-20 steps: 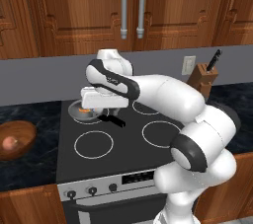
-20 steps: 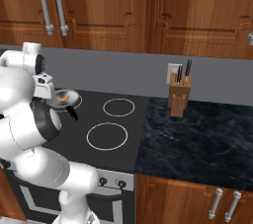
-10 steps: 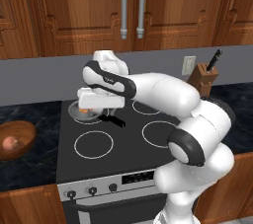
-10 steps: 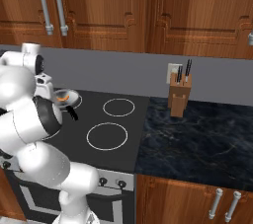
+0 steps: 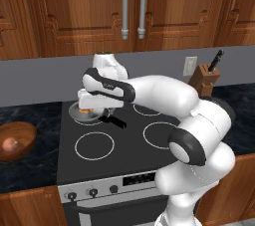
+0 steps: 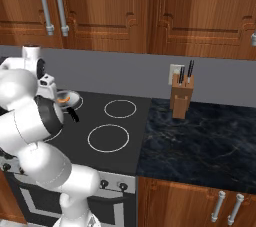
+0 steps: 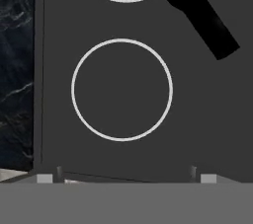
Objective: Place the shrimp on the plate and place the onion on the same plate.
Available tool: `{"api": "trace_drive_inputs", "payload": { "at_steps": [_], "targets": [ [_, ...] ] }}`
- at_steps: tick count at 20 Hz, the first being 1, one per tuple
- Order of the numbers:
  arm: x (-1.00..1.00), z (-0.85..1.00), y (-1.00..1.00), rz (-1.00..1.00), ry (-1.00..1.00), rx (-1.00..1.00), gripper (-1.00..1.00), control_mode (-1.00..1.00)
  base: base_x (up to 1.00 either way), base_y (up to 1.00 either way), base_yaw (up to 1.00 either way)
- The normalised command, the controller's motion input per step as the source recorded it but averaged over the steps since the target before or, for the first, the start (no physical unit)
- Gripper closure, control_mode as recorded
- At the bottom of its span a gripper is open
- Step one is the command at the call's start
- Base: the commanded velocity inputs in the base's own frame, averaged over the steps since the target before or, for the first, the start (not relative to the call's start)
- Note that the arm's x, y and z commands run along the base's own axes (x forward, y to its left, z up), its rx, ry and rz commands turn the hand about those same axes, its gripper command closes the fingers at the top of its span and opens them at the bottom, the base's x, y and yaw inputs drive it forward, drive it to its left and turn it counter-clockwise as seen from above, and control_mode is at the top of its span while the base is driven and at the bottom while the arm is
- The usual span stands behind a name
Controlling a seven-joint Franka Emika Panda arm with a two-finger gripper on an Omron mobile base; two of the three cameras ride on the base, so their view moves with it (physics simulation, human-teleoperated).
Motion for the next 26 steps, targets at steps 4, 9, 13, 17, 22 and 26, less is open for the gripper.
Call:
{"api": "trace_drive_inputs", "payload": {
  "at_steps": [4,9,13,17,22,26],
  "targets": [
    [0.07,-0.31,0.00,0.00,-0.24,0.00,-1.00,-1.00,0.00,0.00,0.00],
    [0.34,-0.10,0.00,0.00,-0.10,0.00,-1.00,-1.00,0.00,0.00,0.00],
    [0.49,-0.03,0.00,0.00,-0.02,0.00,-1.00,-1.00,0.00,0.00,0.00],
    [0.44,0.00,0.00,0.00,0.00,0.00,-1.00,-1.00,0.00,0.00,0.00],
    [0.37,-0.03,0.02,0.00,0.00,0.00,-1.00,-1.00,0.00,0.00,0.00],
    [0.27,-0.17,0.01,0.00,0.00,0.00,-1.00,-1.00,0.00,0.00,0.00]
  ]
}}
